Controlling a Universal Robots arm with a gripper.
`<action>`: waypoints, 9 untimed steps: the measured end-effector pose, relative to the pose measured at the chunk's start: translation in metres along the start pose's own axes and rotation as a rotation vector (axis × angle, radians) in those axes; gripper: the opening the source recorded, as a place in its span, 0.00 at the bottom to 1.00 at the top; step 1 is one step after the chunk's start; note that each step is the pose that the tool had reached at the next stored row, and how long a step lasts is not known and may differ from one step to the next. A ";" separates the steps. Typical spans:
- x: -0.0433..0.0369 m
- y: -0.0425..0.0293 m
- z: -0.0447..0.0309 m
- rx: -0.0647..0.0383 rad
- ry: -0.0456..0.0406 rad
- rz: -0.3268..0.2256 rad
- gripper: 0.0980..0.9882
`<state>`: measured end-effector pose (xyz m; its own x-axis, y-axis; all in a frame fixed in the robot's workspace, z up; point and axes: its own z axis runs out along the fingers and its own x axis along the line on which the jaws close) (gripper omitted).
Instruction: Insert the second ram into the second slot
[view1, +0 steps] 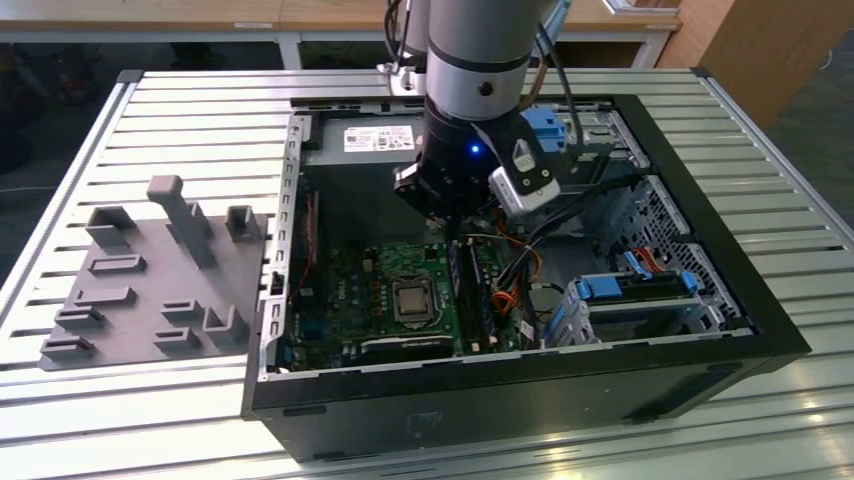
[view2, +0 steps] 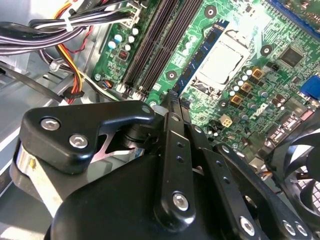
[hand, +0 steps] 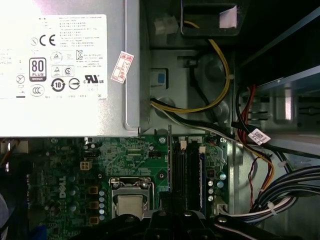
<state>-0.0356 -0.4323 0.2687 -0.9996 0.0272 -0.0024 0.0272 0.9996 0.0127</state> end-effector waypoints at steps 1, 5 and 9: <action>0.0000 -0.0001 0.0005 0.000 0.0000 0.000 0.02; 0.0000 -0.0001 0.0014 0.000 0.0001 0.000 0.02; 0.0000 -0.0001 0.0019 0.000 0.0000 0.000 0.02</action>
<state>-0.0356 -0.4324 0.2667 -0.9996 0.0272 -0.0024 0.0272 0.9996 0.0125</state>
